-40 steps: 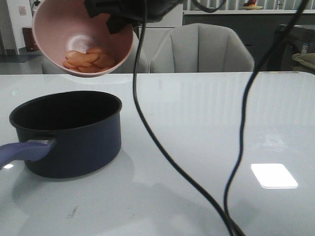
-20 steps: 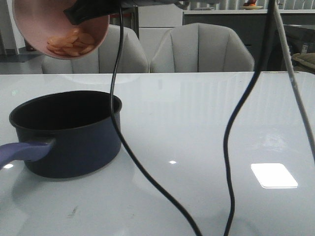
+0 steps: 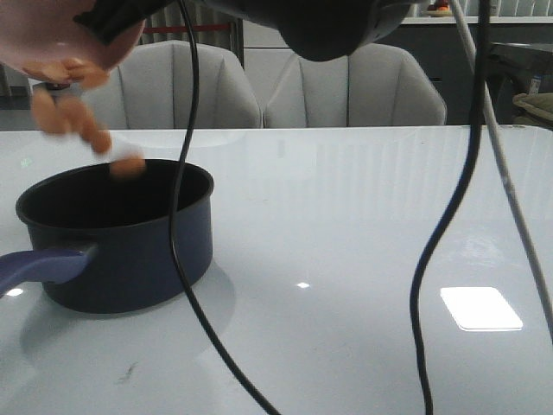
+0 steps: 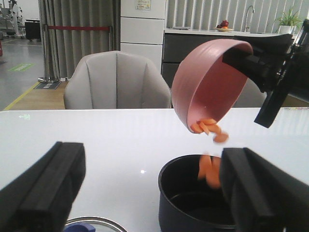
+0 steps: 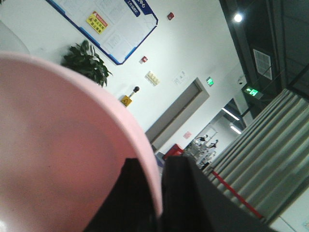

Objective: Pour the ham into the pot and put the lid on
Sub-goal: 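Tilt the bowl with the right gripper to pour ham into the saucepan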

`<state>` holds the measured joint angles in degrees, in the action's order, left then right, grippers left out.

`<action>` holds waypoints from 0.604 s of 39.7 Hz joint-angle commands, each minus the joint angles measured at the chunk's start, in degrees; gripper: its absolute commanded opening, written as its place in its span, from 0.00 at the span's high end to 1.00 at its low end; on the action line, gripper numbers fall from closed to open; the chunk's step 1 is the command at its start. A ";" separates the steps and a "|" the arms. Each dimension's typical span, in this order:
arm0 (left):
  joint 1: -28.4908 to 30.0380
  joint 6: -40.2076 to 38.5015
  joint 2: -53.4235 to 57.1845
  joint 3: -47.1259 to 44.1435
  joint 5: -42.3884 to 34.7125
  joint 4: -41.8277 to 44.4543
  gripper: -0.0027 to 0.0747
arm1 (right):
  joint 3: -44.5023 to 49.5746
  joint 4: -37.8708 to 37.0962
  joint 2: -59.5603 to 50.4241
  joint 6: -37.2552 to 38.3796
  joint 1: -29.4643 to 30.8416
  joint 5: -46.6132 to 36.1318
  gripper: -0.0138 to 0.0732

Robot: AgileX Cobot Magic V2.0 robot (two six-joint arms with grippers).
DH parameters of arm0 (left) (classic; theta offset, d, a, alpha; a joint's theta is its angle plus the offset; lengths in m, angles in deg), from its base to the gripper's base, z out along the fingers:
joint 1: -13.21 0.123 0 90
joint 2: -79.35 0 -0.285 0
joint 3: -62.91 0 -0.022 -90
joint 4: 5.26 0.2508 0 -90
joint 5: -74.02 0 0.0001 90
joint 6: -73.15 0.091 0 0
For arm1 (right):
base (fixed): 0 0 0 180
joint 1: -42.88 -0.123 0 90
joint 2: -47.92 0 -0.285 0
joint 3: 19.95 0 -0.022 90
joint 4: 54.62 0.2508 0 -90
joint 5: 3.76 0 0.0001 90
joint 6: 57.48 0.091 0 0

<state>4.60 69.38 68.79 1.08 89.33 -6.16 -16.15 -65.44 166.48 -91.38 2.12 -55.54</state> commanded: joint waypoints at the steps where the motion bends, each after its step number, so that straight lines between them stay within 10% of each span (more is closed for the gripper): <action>1: -0.48 -0.02 -0.56 1.45 -4.02 -0.28 0.18 | -1.44 1.41 -2.74 -3.97 0.06 -5.45 0.68; 14: -0.48 -0.02 -0.56 1.45 -4.02 -0.28 0.18 | -1.44 6.62 -2.74 -9.50 -0.28 -5.37 0.68; 24: -0.48 -0.02 -0.56 1.45 -4.02 -0.28 0.18 | -1.50 36.86 -7.81 -7.64 -4.32 2.83 0.68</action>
<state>4.60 69.38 68.79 1.08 89.33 -6.16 -16.11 -39.23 165.31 -99.52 -1.18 -52.59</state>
